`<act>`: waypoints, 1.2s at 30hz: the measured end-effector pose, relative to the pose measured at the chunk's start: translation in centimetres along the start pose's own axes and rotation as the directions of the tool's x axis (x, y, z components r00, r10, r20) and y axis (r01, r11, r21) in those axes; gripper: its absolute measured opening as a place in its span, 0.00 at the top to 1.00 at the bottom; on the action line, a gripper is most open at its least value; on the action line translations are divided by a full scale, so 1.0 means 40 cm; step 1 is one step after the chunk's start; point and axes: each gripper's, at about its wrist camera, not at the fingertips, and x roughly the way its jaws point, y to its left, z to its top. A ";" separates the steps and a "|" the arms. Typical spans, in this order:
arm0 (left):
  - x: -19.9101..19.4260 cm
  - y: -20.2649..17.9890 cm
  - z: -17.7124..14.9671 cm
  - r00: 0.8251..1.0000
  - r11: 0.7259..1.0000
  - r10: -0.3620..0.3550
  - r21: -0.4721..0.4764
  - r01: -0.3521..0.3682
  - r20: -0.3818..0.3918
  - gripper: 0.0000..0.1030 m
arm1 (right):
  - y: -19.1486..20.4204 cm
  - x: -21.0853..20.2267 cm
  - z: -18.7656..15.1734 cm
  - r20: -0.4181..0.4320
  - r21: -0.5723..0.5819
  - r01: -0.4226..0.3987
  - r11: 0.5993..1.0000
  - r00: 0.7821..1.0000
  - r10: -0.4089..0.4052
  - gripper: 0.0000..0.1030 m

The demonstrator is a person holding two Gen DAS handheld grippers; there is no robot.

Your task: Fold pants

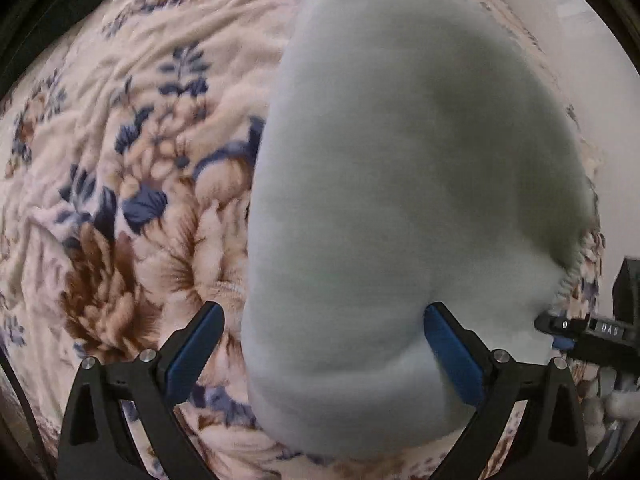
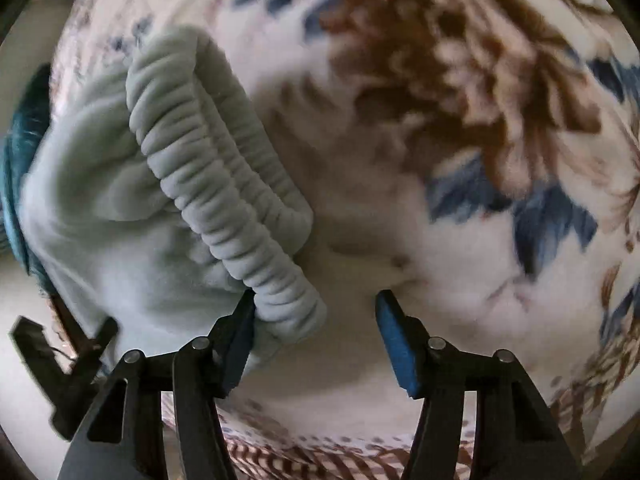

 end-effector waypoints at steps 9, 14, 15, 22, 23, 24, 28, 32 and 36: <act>-0.152 -0.020 0.317 0.970 0.984 -0.178 0.036 0.175 0.163 0.02 | 0.103 -0.241 0.065 0.176 -0.134 -0.149 0.980 0.969 0.171 0.25; -0.003 -0.012 0.477 0.977 0.977 -0.215 -0.009 0.215 0.013 0.22 | 0.103 -0.139 0.263 0.069 -0.006 -0.273 0.962 0.960 0.273 0.25; 0.021 -0.007 0.485 0.980 0.980 -0.197 -0.008 0.197 0.006 0.41 | 0.103 -0.113 0.290 0.044 0.018 -0.299 0.954 0.954 0.298 0.28; 0.036 0.092 0.424 0.976 0.973 -0.208 -0.092 0.213 0.059 0.67 | 0.194 -0.142 0.299 0.132 -0.087 -0.281 0.956 0.948 0.291 0.66; 0.031 0.105 0.422 0.974 0.969 -0.216 -0.112 0.222 0.068 0.67 | 0.206 -0.180 0.295 0.171 -0.136 -0.276 0.951 0.939 0.297 0.66; 0.030 0.114 0.425 0.973 0.966 -0.220 -0.126 0.228 0.075 0.66 | 0.232 -0.209 0.284 0.207 -0.189 -0.265 0.946 0.931 0.302 0.67; 0.043 0.152 0.435 0.970 0.953 -0.227 -0.186 0.240 0.087 0.66 | 0.321 -0.253 0.320 0.293 -0.306 -0.197 0.931 0.911 0.289 0.67; 0.056 0.154 0.445 0.970 0.948 -0.226 -0.208 0.241 0.093 0.59 | 0.319 -0.160 0.413 0.212 -0.211 -0.168 0.963 0.954 0.213 0.67; 0.004 0.171 0.437 0.960 0.925 -0.257 -0.259 0.278 0.114 0.48 | 0.285 -0.153 0.416 0.137 -0.195 -0.167 0.966 0.971 0.195 0.52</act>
